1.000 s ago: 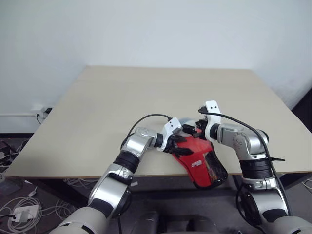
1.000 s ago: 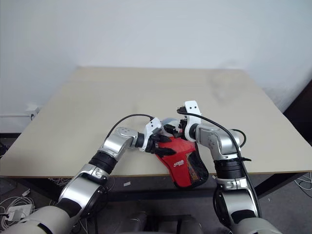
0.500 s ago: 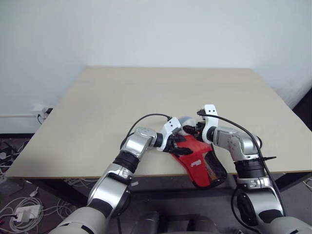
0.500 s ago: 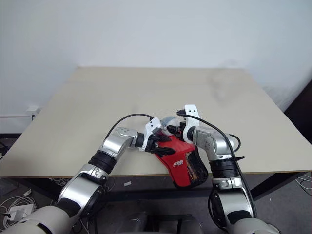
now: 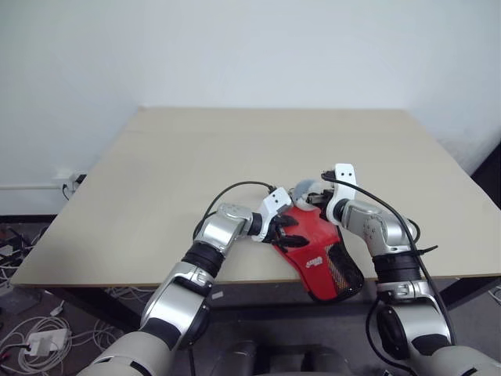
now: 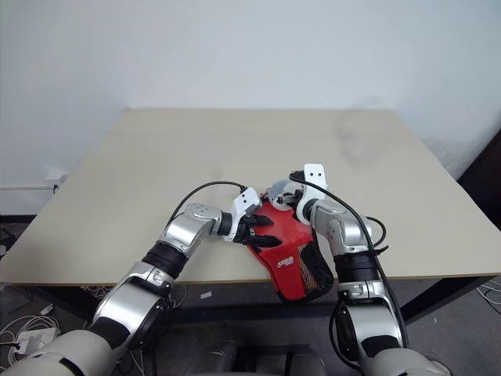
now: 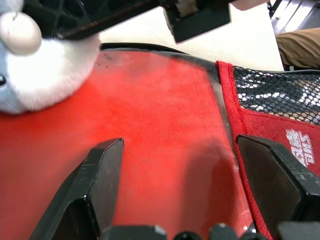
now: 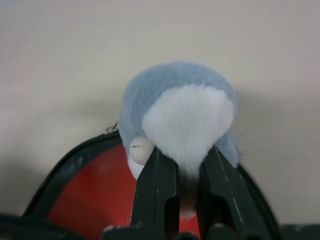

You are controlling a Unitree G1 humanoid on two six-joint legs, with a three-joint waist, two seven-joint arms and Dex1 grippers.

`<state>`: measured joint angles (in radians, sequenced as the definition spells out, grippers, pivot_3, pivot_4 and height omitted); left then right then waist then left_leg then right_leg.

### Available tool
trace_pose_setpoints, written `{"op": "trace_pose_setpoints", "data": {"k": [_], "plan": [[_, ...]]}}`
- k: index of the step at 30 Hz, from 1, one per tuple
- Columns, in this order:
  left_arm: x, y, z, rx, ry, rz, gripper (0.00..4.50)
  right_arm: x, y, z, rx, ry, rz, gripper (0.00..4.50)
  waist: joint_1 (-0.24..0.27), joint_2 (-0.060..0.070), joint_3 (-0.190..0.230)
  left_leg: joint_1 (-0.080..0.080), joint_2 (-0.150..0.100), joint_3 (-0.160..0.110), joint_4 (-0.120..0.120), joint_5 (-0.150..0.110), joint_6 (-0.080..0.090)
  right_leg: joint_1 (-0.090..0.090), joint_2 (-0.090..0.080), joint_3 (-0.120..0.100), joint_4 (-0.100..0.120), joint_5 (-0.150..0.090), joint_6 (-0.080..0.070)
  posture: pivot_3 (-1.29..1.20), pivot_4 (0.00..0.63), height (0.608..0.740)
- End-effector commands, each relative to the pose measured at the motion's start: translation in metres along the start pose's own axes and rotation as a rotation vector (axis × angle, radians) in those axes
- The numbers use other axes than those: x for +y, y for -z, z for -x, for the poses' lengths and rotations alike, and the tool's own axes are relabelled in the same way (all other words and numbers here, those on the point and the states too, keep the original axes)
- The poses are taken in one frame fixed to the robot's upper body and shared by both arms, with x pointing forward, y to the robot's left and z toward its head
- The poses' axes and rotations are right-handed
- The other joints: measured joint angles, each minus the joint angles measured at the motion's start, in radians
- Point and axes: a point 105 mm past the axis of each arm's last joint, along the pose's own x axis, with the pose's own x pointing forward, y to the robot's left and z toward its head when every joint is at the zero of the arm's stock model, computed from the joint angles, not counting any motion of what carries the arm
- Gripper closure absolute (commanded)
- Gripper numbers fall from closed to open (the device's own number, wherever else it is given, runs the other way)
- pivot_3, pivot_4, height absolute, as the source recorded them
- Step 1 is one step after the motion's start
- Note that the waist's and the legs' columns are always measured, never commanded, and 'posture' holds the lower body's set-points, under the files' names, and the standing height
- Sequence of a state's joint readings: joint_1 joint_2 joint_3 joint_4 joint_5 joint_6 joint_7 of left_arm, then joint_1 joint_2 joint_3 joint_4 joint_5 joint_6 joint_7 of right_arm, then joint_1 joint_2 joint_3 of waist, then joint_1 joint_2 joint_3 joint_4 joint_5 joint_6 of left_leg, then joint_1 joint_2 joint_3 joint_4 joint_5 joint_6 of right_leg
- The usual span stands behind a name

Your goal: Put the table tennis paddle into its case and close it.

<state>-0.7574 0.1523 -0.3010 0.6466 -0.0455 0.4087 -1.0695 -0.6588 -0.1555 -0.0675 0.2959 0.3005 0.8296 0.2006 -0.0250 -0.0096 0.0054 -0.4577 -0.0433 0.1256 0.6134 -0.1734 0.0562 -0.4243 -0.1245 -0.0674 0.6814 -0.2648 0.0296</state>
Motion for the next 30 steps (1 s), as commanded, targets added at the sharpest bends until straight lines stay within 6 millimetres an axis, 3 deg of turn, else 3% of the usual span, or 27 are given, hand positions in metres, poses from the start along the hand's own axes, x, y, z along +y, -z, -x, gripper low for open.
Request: {"op": "trace_pose_setpoints", "data": {"k": [1,8,16,22,24,30], "plan": [[0.005,0.023,0.003,0.084,-0.031,0.047,0.68,-0.030,-0.038,0.015,-0.124,0.122,0.048,4.47,0.000,0.000,0.000,0.000,0.000,0.000,0.000,0.000,0.000,0.000,0.000,0.000,0.000,0.000,0.000,0.00,0.000,0.701],[0.003,0.028,0.002,0.093,-0.031,0.054,0.68,-0.058,-0.045,0.038,-0.081,0.178,0.133,4.48,0.000,0.000,0.000,0.000,0.000,-0.001,0.001,0.000,0.000,0.000,-0.002,0.000,0.000,0.000,0.000,0.00,0.000,0.701],[0.005,0.026,-0.001,0.089,-0.036,0.055,0.68,-0.082,-0.023,0.100,0.088,0.155,0.242,4.48,0.006,0.003,0.000,-0.005,0.002,-0.009,0.015,-0.004,0.001,0.006,-0.009,-0.004,-0.003,-0.001,-0.001,0.00,0.000,0.701],[0.003,0.025,-0.006,0.087,-0.027,0.053,0.68,-0.077,-0.006,0.134,0.160,0.118,0.250,4.48,0.016,0.005,0.000,-0.005,0.002,-0.023,0.032,-0.017,0.027,0.020,-0.006,-0.012,-0.005,-0.004,0.002,0.00,0.000,0.701],[0.002,0.025,-0.008,0.085,-0.019,0.055,0.68,-0.070,0.002,0.149,0.187,0.083,0.290,4.48,0.030,0.005,0.000,-0.005,0.002,-0.025,0.034,-0.017,0.043,0.021,-0.005,-0.013,-0.005,-0.004,0.003,0.00,0.000,0.701],[0.001,0.024,-0.011,0.086,-0.010,0.056,0.68,-0.066,0.028,0.185,0.309,0.044,0.358,4.48,0.040,0.007,0.001,-0.005,0.001,-0.027,0.046,-0.028,0.064,0.030,-0.004,-0.015,-0.006,-0.006,0.009,0.00,0.000,0.701]]}}
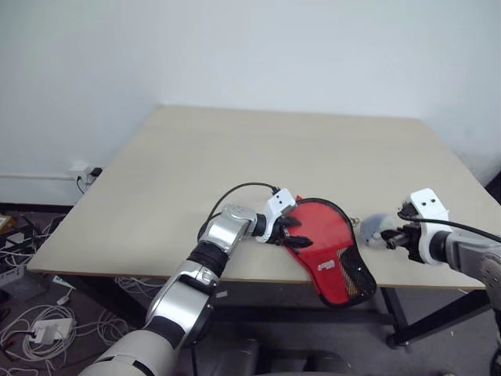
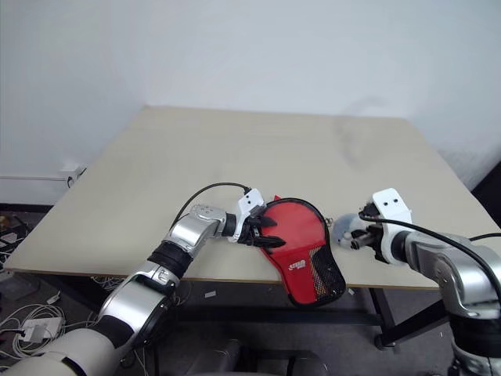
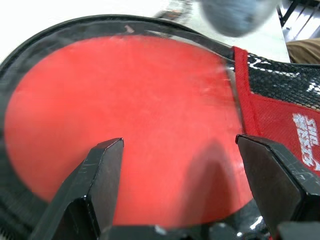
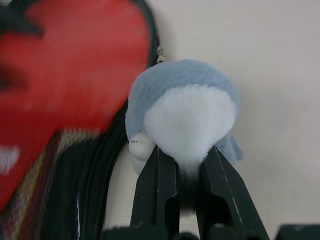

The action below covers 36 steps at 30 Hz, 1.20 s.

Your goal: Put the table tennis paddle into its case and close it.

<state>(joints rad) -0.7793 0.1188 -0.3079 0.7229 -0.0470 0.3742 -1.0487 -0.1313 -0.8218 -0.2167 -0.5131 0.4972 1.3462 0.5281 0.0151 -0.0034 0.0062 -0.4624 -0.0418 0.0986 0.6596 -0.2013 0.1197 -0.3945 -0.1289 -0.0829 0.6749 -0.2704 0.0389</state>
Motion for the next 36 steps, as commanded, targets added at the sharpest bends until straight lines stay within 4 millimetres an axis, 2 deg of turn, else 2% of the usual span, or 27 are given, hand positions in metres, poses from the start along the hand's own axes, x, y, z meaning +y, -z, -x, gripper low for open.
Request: {"op": "trace_pose_setpoints", "data": {"k": [1,6,11,14,17,23,27,31,36], "plan": [[0.002,0.022,-0.001,0.084,-0.011,0.043,0.68,0.002,-0.002,0.023,-0.012,-0.003,0.076,4.49,-0.001,0.000,0.000,0.000,0.000,0.000,0.001,-0.001,0.002,0.001,0.000,0.000,0.000,0.000,0.001,0.00,0.000,0.701],[0.000,0.021,-0.004,0.082,0.003,0.042,0.68,0.001,0.019,0.039,0.072,-0.001,0.151,4.49,0.001,0.001,0.000,0.001,-0.001,0.000,0.001,-0.002,0.003,0.003,0.000,-0.001,-0.004,-0.001,0.007,0.00,0.000,0.701],[-0.002,0.020,-0.007,0.083,0.012,0.044,0.68,0.021,0.040,0.058,0.138,-0.107,0.250,4.49,0.011,0.001,0.000,0.001,-0.001,0.000,0.001,-0.002,0.004,0.005,-0.003,-0.003,-0.005,-0.003,0.010,0.00,0.000,0.701],[-0.003,0.020,-0.008,0.083,0.016,0.045,0.68,0.027,0.051,0.067,0.165,-0.145,0.286,4.49,0.014,0.001,0.000,0.001,-0.001,-0.001,0.001,-0.004,0.006,0.006,-0.005,-0.006,-0.006,-0.002,0.014,0.00,0.000,0.701],[-0.003,0.020,-0.009,0.081,0.015,0.047,0.68,0.037,0.066,0.077,0.218,-0.205,0.342,4.49,0.019,0.003,-0.001,0.001,0.000,-0.003,0.000,-0.005,0.007,0.009,-0.006,-0.012,-0.016,0.004,0.023,0.00,0.000,0.701],[-0.003,0.019,-0.011,0.074,0.016,0.049,0.68,0.054,0.087,0.091,0.269,-0.299,0.406,4.49,0.019,0.002,-0.001,0.002,-0.001,-0.003,0.003,-0.009,0.014,0.012,-0.008,-0.012,-0.020,0.006,0.027,0.00,0.000,0.701],[-0.003,0.019,-0.012,0.070,0.016,0.049,0.68,0.069,0.091,0.096,0.239,-0.381,0.427,4.49,0.020,0.002,-0.001,0.002,-0.002,-0.003,0.001,-0.010,0.015,0.013,-0.007,-0.012,-0.020,0.006,0.027,0.00,0.000,0.701],[-0.002,0.019,-0.011,0.069,0.009,0.050,0.68,0.087,0.085,0.099,0.168,-0.463,0.423,4.49,0.022,0.002,-0.001,0.003,-0.002,-0.003,-0.002,-0.010,0.015,0.013,-0.007,-0.012,-0.020,0.005,0.027,0.00,0.000,0.701],[0.000,0.017,-0.011,0.067,0.001,0.051,0.68,0.101,0.081,0.093,0.132,-0.513,0.426,4.49,0.032,0.000,0.000,0.016,-0.008,0.007,-0.024,-0.009,0.015,0.025,-0.008,-0.010,-0.018,0.005,0.026,0.00,0.000,0.701]]}}
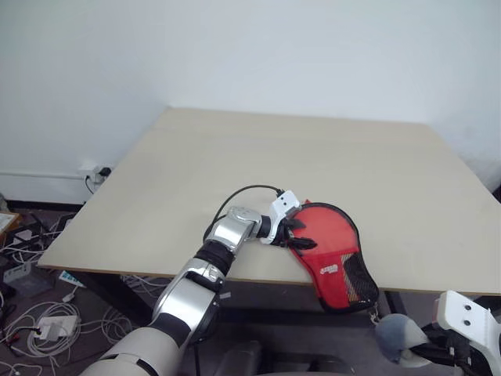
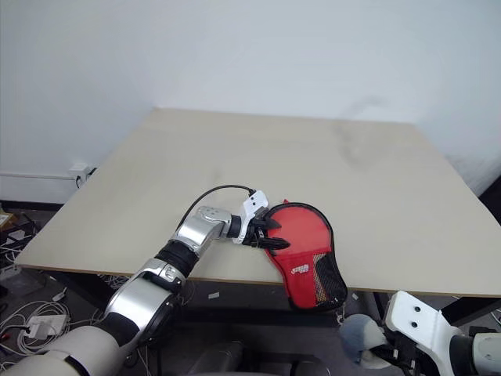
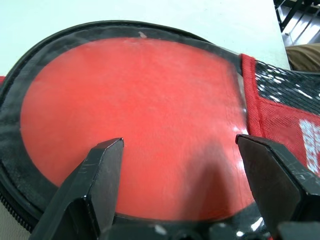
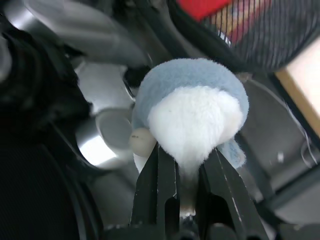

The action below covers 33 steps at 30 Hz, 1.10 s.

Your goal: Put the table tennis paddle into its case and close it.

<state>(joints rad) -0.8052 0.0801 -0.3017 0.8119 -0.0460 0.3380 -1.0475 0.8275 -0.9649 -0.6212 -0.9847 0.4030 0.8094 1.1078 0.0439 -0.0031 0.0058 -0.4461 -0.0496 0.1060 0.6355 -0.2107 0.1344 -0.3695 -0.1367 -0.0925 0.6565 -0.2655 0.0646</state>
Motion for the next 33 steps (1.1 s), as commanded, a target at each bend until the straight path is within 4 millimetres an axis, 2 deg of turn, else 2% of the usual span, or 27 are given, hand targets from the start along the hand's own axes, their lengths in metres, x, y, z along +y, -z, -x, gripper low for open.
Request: {"op": "trace_pose_setpoints", "data": {"k": [1,3,4,5,6,7,8,9,10,12,15,18,24,29,33], "plan": [[0.004,0.015,-0.001,0.070,-0.023,0.030,0.68,0.012,-0.013,-0.008,-0.046,-0.065,0.044,4.49,0.005,-0.002,0.000,0.001,-0.003,0.003,-0.009,0.001,-0.002,0.000,-0.001,0.003,0.000,0.000,0.000,0.00,0.000,0.701],[0.004,0.015,-0.001,0.071,-0.023,0.028,0.68,0.017,-0.016,-0.012,-0.061,-0.094,0.057,4.49,0.002,-0.007,0.002,0.010,-0.004,0.012,-0.018,0.006,-0.010,-0.007,-0.007,0.007,0.000,-0.002,-0.003,0.00,0.000,0.701],[0.004,0.015,0.000,0.072,-0.024,0.028,0.68,0.019,-0.017,-0.014,-0.062,-0.106,0.063,4.49,0.001,-0.006,0.002,0.014,-0.004,0.016,-0.015,0.007,-0.017,-0.010,-0.022,0.009,-0.002,-0.004,-0.005,0.00,0.000,0.701],[0.004,0.015,0.000,0.073,-0.025,0.028,0.68,0.020,-0.017,-0.016,-0.058,-0.116,0.069,4.49,0.002,0.001,0.000,0.007,0.002,0.016,0.016,-0.011,-0.061,-0.012,-0.038,-0.010,0.001,-0.004,-0.006,0.00,0.000,0.701],[0.005,0.014,0.000,0.072,-0.026,0.028,0.68,0.021,-0.015,-0.018,-0.045,-0.123,0.074,4.49,0.001,0.011,-0.001,0.002,0.022,-0.016,0.076,-0.037,-0.090,-0.012,-0.054,-0.042,0.006,-0.001,-0.010,0.00,0.000,0.701],[0.005,0.014,0.000,0.072,-0.026,0.029,0.68,0.021,-0.011,-0.021,-0.020,-0.125,0.081,4.49,0.000,0.020,-0.005,0.001,0.034,-0.044,0.097,-0.069,-0.072,-0.005,-0.058,-0.067,0.006,0.005,-0.005,0.00,0.000,0.701],[0.005,0.013,0.000,0.071,-0.025,0.029,0.68,0.020,-0.008,-0.023,0.003,-0.126,0.089,4.49,-0.001,0.021,-0.007,0.002,0.031,-0.057,0.101,-0.076,-0.035,-0.002,-0.050,-0.074,-0.003,0.008,0.000,0.00,0.000,0.701],[0.005,0.013,-0.001,0.072,-0.025,0.029,0.68,0.020,-0.004,-0.027,0.025,-0.127,0.104,4.49,0.000,0.019,-0.006,0.006,0.019,-0.068,0.103,-0.077,-0.010,-0.002,-0.044,-0.069,-0.005,0.012,0.008,0.00,0.000,0.701],[0.005,0.013,-0.001,0.073,-0.025,0.029,0.68,0.020,-0.003,-0.030,0.033,-0.134,0.116,4.49,-0.001,0.019,-0.006,0.010,0.014,-0.072,0.102,-0.079,-0.006,0.000,-0.039,-0.060,-0.011,0.018,0.018,0.00,0.000,0.701],[0.005,0.013,-0.001,0.074,-0.025,0.028,0.68,0.021,-0.008,-0.037,0.017,-0.150,0.135,4.49,0.001,0.013,-0.004,0.019,-0.008,-0.092,0.100,-0.082,-0.001,0.002,-0.034,-0.043,-0.018,0.021,0.023,0.00,0.000,0.701],[0.005,0.012,-0.001,0.072,-0.025,0.030,0.68,0.019,-0.017,-0.043,-0.007,-0.152,0.154,4.49,0.003,0.010,-0.003,0.022,-0.017,-0.095,0.099,-0.085,0.004,-0.002,-0.033,-0.026,-0.018,0.024,0.030,0.00,0.000,0.701],[0.005,0.011,-0.001,0.071,-0.025,0.032,0.68,0.017,-0.028,-0.047,-0.046,-0.157,0.177,4.49,0.013,0.009,-0.002,0.023,-0.019,-0.094,0.098,-0.083,0.000,-0.005,-0.032,-0.023,-0.018,0.023,0.032,0.00,0.000,0.701],[0.005,0.012,-0.001,0.074,-0.029,0.030,0.68,0.012,-0.071,-0.056,-0.187,-0.193,0.241,4.49,0.018,0.008,0.000,0.029,-0.019,-0.094,0.095,-0.086,0.005,-0.004,-0.031,-0.019,-0.018,0.024,0.032,0.00,0.000,0.701],[0.005,0.011,-0.002,0.074,-0.028,0.029,0.68,0.024,-0.089,-0.053,-0.242,-0.276,0.290,4.50,0.024,0.008,0.000,0.033,-0.019,-0.093,0.091,-0.086,0.005,-0.004,-0.026,-0.010,-0.018,0.024,0.031,0.00,0.000,0.701],[0.006,0.009,-0.002,0.074,-0.031,0.023,0.68,0.021,-0.100,-0.050,-0.247,-0.285,0.334,4.50,0.024,0.008,0.000,0.035,-0.019,-0.092,0.088,-0.086,0.005,-0.006,-0.023,-0.006,-0.019,0.024,0.031,0.00,0.000,0.701]]}}
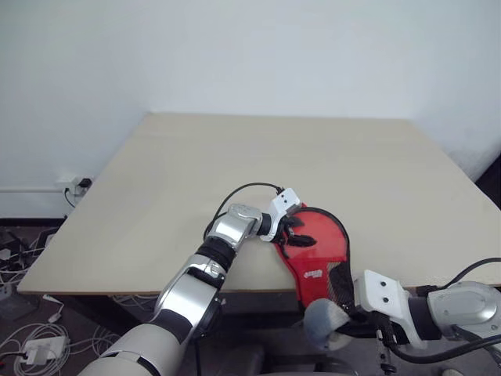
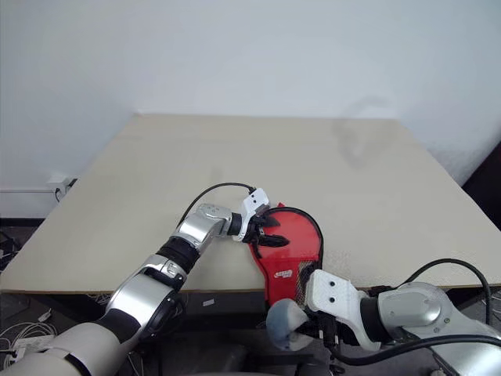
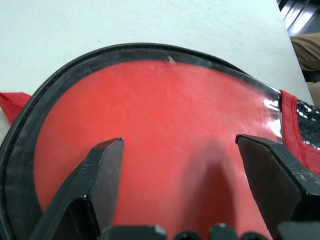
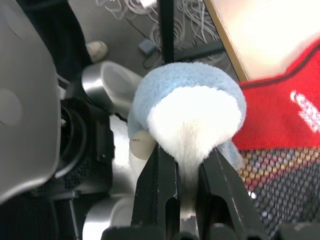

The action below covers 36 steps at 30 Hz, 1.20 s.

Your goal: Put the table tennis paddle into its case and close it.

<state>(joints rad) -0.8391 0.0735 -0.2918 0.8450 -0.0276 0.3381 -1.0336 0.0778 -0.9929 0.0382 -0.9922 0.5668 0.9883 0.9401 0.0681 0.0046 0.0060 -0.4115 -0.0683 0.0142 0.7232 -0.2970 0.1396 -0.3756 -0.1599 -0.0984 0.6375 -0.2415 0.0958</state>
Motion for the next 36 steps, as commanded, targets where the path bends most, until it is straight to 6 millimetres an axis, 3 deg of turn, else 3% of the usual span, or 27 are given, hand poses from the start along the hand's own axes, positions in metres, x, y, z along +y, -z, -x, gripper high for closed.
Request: {"op": "trace_pose_setpoints", "data": {"k": [1,9,14,22,23,24,32,36], "plan": [[0.000,0.013,-0.003,0.060,-0.006,0.031,0.68,0.002,-0.017,0.002,-0.025,-0.024,0.083,4.50,0.000,0.000,0.000,0.000,0.000,0.000,-0.001,0.000,0.000,-0.001,0.001,0.001,0.000,0.000,0.000,0.00,0.000,0.701],[0.002,0.012,-0.002,0.061,-0.011,0.028,0.68,0.016,-0.015,0.008,0.040,-0.108,0.146,4.50,0.001,0.001,0.000,0.000,0.001,0.000,-0.005,0.000,0.000,0.000,0.002,0.001,-0.009,0.002,-0.002,0.00,0.000,0.701],[0.002,0.012,-0.002,0.058,-0.012,0.031,0.68,0.002,-0.012,0.017,0.057,0.015,0.070,4.50,0.002,-0.001,0.000,0.000,0.001,0.001,-0.007,0.003,-0.006,0.000,0.003,0.003,-0.014,0.006,-0.004,0.00,0.000,0.701],[0.001,0.014,-0.003,0.064,-0.011,0.031,0.68,0.001,-0.006,0.006,0.008,0.018,0.009,1.86,0.001,-0.003,0.002,-0.001,0.001,0.001,-0.008,0.000,-0.001,0.000,0.003,0.003,-0.014,0.005,-0.002,0.00,0.000,0.701],[0.001,0.014,-0.003,0.064,-0.011,0.031,0.68,-0.001,-0.008,0.006,-0.014,0.024,-0.001,1.57,0.001,-0.003,0.002,-0.001,0.001,0.001,-0.008,0.000,-0.001,0.000,0.003,0.003,-0.014,0.005,-0.002,0.00,0.000,0.701],[0.002,0.014,-0.003,0.064,-0.012,0.031,0.68,-0.002,-0.009,0.007,-0.031,0.032,-0.008,1.57,0.002,-0.003,0.002,0.000,0.001,0.001,-0.008,0.001,-0.002,0.000,0.003,0.003,-0.014,0.005,-0.002,0.00,0.000,0.701],[0.003,0.014,-0.002,0.065,-0.019,0.029,0.68,-0.040,-0.019,0.025,-0.126,0.184,-0.101,1.57,0.001,-0.003,0.002,0.000,0.001,0.001,-0.008,0.000,-0.001,0.000,0.004,0.003,-0.014,0.006,-0.004,0.00,0.000,0.701],[0.003,0.015,-0.001,0.065,-0.019,0.027,0.68,-0.083,-0.030,0.033,-0.246,0.378,-0.201,1.57,0.001,-0.003,0.002,0.000,0.001,0.001,-0.008,0.000,-0.001,0.000,0.004,0.003,-0.014,0.008,-0.007,0.00,0.000,0.701]]}}
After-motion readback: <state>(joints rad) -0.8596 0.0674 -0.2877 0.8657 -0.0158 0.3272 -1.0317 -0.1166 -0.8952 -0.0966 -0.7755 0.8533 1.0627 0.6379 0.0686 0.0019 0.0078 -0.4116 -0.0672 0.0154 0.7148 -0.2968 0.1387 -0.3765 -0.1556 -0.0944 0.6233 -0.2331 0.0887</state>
